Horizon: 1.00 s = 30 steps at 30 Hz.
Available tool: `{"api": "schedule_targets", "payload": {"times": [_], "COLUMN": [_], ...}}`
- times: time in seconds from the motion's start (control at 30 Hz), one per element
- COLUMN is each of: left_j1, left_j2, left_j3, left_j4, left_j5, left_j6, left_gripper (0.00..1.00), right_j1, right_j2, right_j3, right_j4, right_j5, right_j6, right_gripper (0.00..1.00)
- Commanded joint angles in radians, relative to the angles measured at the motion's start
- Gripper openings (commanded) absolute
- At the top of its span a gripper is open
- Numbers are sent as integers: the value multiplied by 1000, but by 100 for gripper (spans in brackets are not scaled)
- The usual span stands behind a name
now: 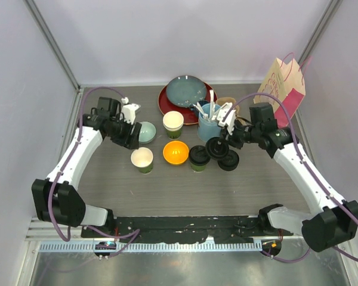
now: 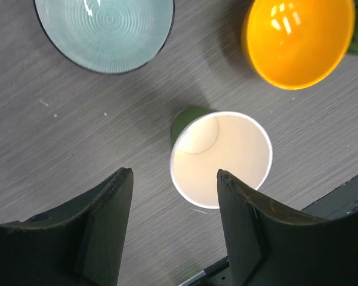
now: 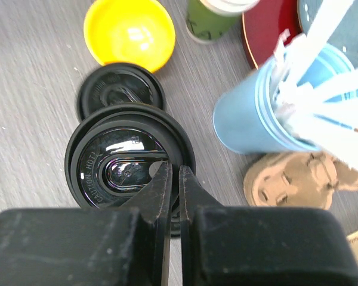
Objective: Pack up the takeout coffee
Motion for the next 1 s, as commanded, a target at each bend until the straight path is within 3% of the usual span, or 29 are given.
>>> {"api": "schedule_targets", "payload": {"times": [0.0,0.27,0.33,0.47,0.57,0.7,0.83,0.97], "left_j1": [5,3,-2,-26,-44,-81,-257,-339], "left_j2": [29,98,103,93,84,41,-35,-6], "left_j3": [-71,-100,-112,-131,-135,-154,-191,-168], "left_j4": [43,92,116,140,120,64,74,80], "left_j5": [-74,-71,-86,-92,-105,-97,-163,-154], "left_j6": [-8,-19,-17,-7,-2,7,-6,0], "left_gripper": [61,53,46,24,1,0,0,0], "right_j1": [105,214,227,246,257,284,329,356], "right_j2": [-54,-45,-45,-39,-46,-59,-63,-47], "right_j3": [63,97,91,102,117,117,111,123], "right_j4": [49,54,61,69,74,112,201,235], "right_j5": [67,119,119,134,143,166,251,291], "right_j6": [111,139,142,162,180,234,298,326], "right_gripper": [1,1,1,1,1,1,1,1]}}
